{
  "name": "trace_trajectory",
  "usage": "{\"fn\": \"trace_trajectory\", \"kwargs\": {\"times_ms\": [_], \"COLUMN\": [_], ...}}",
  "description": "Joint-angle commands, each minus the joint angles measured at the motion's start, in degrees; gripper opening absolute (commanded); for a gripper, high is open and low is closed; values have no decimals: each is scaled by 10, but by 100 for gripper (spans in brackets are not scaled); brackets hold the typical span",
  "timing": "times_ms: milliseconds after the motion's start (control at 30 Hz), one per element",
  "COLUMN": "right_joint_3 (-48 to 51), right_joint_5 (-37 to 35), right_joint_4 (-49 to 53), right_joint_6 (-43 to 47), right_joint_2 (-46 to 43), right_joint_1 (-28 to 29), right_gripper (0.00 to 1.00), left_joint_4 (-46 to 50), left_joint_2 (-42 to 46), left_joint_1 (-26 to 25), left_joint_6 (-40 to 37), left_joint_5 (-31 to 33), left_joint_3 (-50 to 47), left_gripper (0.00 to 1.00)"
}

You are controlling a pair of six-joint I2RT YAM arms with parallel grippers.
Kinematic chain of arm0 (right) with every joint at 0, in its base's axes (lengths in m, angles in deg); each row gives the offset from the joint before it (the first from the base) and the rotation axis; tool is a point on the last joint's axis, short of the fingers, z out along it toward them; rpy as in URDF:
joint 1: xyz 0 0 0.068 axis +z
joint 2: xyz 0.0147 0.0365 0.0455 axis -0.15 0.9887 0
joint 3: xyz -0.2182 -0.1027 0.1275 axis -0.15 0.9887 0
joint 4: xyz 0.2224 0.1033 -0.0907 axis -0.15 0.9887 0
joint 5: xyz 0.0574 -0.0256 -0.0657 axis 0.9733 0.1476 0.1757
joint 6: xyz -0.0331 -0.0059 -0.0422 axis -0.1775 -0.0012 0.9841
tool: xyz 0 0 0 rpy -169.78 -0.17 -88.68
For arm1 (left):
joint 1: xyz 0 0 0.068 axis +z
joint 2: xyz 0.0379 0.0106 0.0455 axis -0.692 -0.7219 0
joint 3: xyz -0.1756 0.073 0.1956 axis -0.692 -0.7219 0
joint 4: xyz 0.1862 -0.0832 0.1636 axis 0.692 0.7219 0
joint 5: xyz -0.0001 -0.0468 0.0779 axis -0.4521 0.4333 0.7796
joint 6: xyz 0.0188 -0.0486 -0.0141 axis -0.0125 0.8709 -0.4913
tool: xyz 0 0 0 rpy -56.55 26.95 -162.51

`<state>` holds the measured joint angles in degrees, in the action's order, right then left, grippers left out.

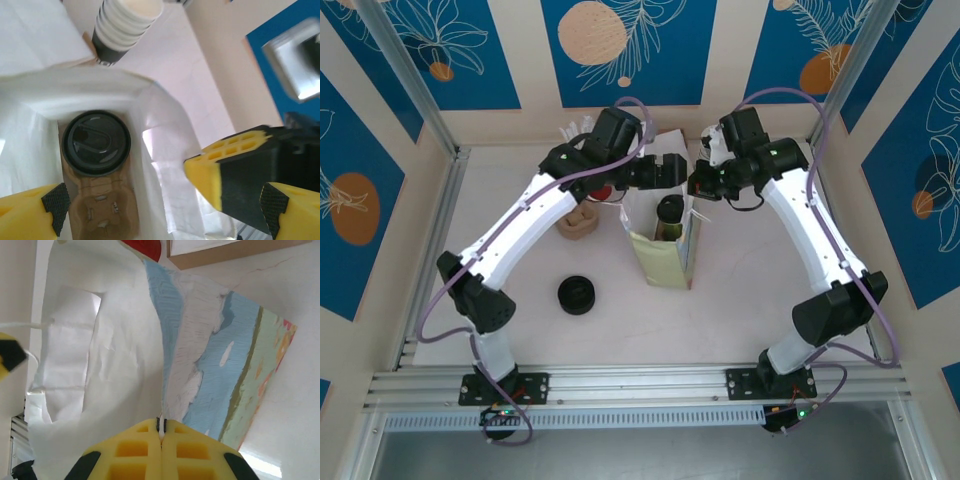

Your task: Pack the takeout coffee

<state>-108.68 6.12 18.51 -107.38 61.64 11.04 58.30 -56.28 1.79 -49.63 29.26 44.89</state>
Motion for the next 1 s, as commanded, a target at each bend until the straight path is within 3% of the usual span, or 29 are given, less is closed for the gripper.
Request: {"fn": "trace_trajectory", "kwargs": {"times_ms": [0,300,533,700,967], "right_joint_3": [18,98,151,167,171], "right_joint_5": [10,57,87,90,95], "right_joint_4": [-22,-101,-143,-149,-151], "right_joint_6": [20,48,62,65,62], "right_joint_2": [-31,-97,-139,-150,-149], "right_joint_1": [2,2,1,0,-2], "right_gripper": [0,0,0,0,0], "left_joint_4": [-23,-2,-7,-4,-7], "left_joint_2": [26,69,116,122,128], "left_joint_1": [6,21,47,48,30], "left_joint_6": [-12,-24,-26,-47,-101], "left_joint_5": [-3,78,128,109,49], "left_joint_3": [19,12,-50,-60,-89], "left_gripper": [99,99,100,96,75]}}
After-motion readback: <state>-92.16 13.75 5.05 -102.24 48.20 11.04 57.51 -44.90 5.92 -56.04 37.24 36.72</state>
